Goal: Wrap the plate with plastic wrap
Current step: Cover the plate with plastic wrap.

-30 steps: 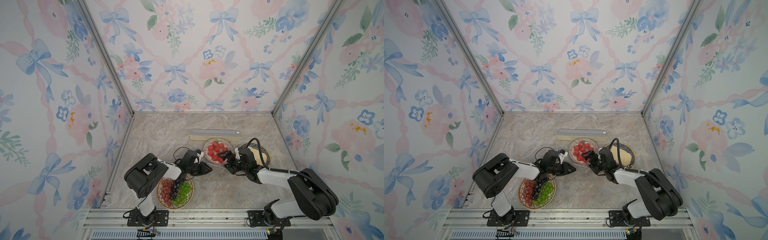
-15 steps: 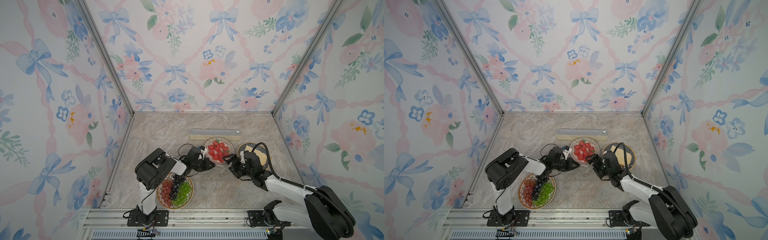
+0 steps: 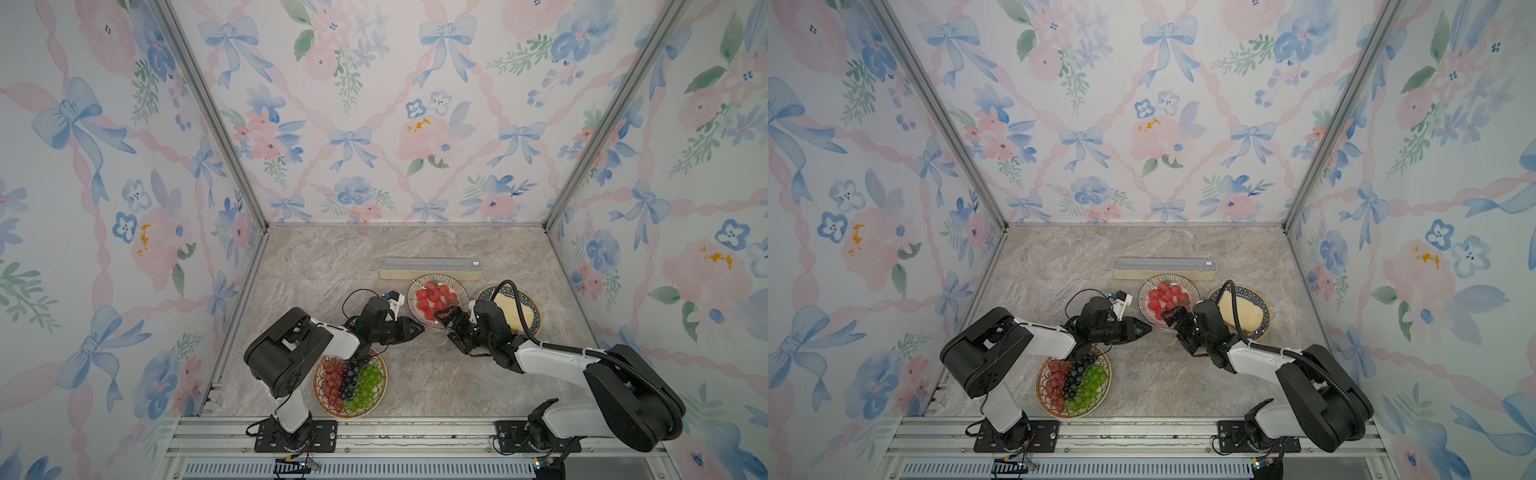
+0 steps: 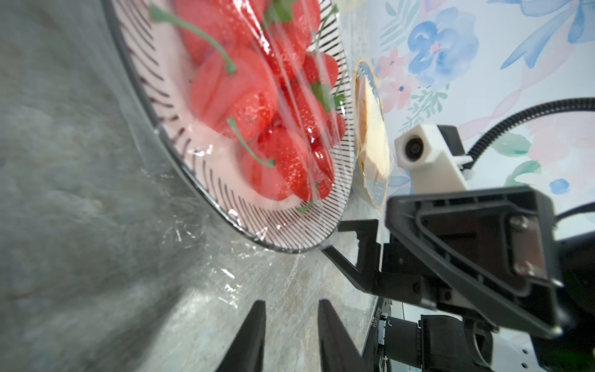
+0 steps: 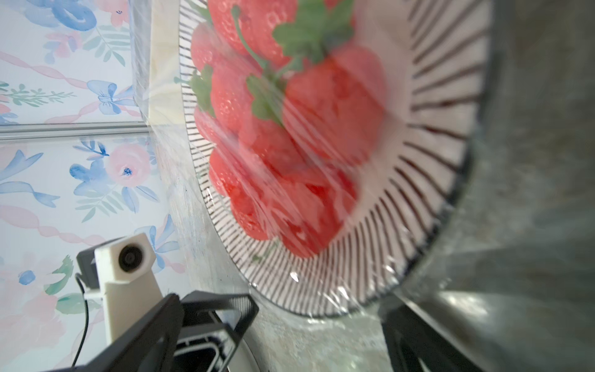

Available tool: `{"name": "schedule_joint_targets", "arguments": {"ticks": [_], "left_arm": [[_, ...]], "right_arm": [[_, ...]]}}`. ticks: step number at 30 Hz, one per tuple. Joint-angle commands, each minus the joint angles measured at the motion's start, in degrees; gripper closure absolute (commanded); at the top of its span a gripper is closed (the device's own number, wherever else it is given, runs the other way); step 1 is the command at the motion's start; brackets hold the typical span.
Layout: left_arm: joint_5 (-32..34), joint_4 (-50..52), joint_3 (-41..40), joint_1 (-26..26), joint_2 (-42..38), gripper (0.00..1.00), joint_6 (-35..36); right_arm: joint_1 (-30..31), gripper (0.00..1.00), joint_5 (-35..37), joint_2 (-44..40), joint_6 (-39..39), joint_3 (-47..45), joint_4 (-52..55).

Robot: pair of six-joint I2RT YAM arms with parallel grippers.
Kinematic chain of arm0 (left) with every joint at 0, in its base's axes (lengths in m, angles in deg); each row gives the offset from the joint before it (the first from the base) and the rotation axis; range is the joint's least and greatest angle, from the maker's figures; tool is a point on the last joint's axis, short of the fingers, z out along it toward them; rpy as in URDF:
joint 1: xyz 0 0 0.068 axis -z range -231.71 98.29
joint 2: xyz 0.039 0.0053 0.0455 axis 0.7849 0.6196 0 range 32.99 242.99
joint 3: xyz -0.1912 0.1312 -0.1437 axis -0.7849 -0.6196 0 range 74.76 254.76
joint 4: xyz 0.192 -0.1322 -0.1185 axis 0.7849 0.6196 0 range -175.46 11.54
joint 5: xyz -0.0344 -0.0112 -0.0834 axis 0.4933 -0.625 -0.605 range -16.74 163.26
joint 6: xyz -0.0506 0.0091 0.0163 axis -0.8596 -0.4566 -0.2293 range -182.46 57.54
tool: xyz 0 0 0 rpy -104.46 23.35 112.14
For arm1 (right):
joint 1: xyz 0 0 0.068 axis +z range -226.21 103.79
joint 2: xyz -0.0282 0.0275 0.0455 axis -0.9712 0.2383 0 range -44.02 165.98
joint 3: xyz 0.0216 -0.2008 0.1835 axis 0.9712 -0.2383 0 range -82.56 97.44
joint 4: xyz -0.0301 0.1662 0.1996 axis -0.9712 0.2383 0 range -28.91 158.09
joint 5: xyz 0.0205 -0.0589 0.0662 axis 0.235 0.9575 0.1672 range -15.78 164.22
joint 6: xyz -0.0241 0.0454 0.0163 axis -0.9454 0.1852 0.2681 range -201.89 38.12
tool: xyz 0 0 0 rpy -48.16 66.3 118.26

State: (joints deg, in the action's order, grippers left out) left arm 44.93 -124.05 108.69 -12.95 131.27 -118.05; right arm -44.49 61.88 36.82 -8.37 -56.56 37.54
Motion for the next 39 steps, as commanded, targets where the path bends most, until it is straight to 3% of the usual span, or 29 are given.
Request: {"name": "schedule_joint_targets", "arguments": {"ticks": [1, 10, 14, 19, 26, 33, 39], "left_arm": [[1.2, -0.7, -2.2, -1.2, -2.5, 0.67, 0.6], [1.1, -0.3, -4.1, -3.8, -4.2, 0.57, 0.3], [1.5, 0.4, -4.0, -4.0, -3.3, 0.47, 0.0], [-0.2, 0.7, -1.9, -3.4, 1.2, 0.44, -0.7], [-1.7, 0.8, 3.6, -0.7, 6.2, 0.42, -0.1], [-2.6, 0.8, 10.0, 1.8, 10.2, 0.41, 0.7], [-2.5, 0.7, 11.9, 1.9, 12.1, 0.40, 1.4]], "right_arm": [[0.2, 0.03, 1.3, 3.1, 0.3, 2.0, -7.1], [0.4, 0.03, 4.1, 5.9, 1.5, 0.7, -9.4], [1.2, 0.03, 3.9, 2.5, 4.2, -3.2, -4.3], [1.6, 0.03, 5.6, -7.4, 2.0, -4.2, 11.5], [-5.9, 0.03, 3.6, -14.3, -5.2, -3.7, 20.0], [-13.3, 0.03, 0.1, -12.3, -12.3, -1.7, 19.0], [-13.7, 0.03, -1.9, -8.0, -12.1, -0.1, 13.4]]}}
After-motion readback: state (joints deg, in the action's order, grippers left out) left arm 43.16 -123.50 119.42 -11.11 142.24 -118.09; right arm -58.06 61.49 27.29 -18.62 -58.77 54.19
